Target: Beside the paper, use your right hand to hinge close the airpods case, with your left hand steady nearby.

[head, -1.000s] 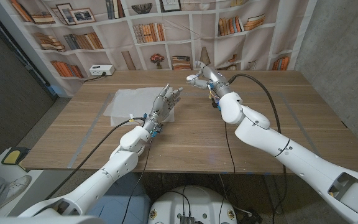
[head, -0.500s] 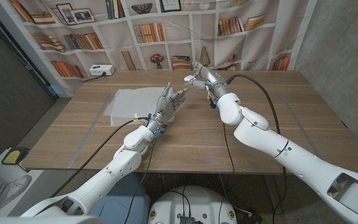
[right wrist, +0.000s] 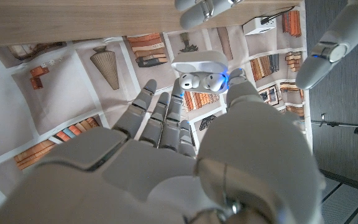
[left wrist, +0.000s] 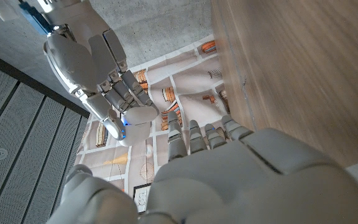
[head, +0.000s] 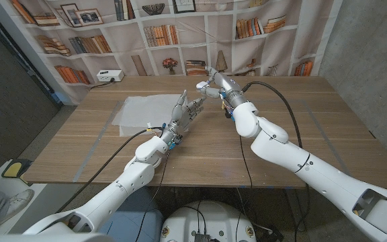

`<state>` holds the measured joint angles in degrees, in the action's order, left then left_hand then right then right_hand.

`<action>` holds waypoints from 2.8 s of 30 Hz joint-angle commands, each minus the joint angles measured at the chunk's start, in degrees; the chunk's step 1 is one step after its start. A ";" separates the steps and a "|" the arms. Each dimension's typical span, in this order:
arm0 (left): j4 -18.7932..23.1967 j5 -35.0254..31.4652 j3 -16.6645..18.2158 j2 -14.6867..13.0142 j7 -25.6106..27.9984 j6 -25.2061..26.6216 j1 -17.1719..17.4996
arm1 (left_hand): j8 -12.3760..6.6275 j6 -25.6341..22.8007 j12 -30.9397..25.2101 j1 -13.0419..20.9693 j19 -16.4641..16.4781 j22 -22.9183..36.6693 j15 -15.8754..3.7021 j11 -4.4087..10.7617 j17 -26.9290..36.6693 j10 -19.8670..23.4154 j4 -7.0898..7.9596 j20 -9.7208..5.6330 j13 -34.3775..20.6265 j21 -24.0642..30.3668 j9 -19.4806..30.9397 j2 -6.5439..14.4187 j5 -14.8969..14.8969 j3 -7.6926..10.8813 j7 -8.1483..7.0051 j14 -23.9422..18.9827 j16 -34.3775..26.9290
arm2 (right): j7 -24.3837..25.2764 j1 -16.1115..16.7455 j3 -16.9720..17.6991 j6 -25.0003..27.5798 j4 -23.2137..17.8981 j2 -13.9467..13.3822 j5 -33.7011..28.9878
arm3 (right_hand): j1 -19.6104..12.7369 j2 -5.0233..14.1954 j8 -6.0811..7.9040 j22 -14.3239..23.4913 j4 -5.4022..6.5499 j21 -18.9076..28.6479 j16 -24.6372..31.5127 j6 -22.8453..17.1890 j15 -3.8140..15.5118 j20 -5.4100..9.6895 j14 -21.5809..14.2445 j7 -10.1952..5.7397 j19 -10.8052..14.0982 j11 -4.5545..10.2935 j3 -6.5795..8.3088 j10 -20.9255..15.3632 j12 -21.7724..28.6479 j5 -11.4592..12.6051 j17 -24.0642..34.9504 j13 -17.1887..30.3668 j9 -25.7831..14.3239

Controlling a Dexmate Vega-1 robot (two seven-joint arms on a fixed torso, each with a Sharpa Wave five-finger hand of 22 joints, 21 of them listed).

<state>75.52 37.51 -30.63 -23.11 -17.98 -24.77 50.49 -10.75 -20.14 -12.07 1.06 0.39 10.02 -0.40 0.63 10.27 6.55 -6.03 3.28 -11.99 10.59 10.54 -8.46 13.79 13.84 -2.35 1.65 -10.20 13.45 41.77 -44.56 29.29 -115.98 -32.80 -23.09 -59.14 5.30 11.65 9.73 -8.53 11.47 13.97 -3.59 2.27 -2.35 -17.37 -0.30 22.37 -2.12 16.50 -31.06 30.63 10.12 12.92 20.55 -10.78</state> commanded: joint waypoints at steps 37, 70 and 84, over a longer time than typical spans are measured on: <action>0.67 1.10 0.26 0.51 -1.20 -2.30 1.62 | 0.46 5.75 -0.87 2.16 -0.47 0.04 -1.40 1.45 0.19 0.14 0.45 -0.92 0.08 0.41 -0.25 1.89 3.14 -1.35 -9.52 1.05 -0.52 | 0.04 1.74 -0.21 1.00 0.14 0.77 -2.25 | -0.43 0.99 -0.21 0.25 -0.08 -0.12 -0.37 -1.29 3.64 -0.21 -0.33 -0.58 0.27 7.33 -0.69 -7.51 2.58 0.39 0.34 0.25 -0.17; -0.48 2.86 0.58 0.85 -3.98 -2.65 1.28 | -0.51 2.98 -1.29 2.62 -0.47 0.03 -1.33 1.55 0.19 1.14 0.61 -0.99 0.10 0.42 -0.33 2.27 4.20 -1.98 -8.35 0.71 -0.65 | -0.02 0.25 -1.81 0.20 2.82 2.76 -2.51 | -0.62 1.08 -0.34 0.25 -0.09 -0.13 -0.50 -1.44 3.68 -0.21 -0.45 -0.59 0.34 7.32 -1.15 -7.57 2.81 0.39 0.42 0.07 -0.18; -1.10 2.55 -0.44 1.32 -4.84 -1.46 0.59 | -0.50 2.69 -1.31 2.67 -0.55 0.04 -1.17 1.38 0.20 1.18 0.68 -0.83 0.10 0.41 -0.33 2.27 4.49 -2.27 -8.03 0.72 -0.63 | 2.00 1.42 -0.48 -2.49 3.86 3.07 -0.60 | -0.65 1.13 -0.23 0.24 -0.07 -0.14 -0.47 -1.88 3.81 -0.28 -0.71 -0.63 0.38 7.66 -1.35 -8.17 3.15 0.38 0.45 0.03 -0.19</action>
<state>74.83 40.27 -30.38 -22.02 -22.27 -27.24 51.50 -11.25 -17.00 -13.19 3.26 -0.31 9.87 -1.55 2.04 10.25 7.38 -5.36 2.55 -11.73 10.60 10.08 -6.25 18.02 11.83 -10.85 2.36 -10.65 14.04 42.34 -46.14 28.54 -112.96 -30.00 -25.09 -59.00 5.47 11.48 9.73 -8.45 11.48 13.49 -4.93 2.42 -2.35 -17.53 -1.01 22.37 -2.02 15.47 -30.95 30.74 9.98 13.19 20.29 -10.78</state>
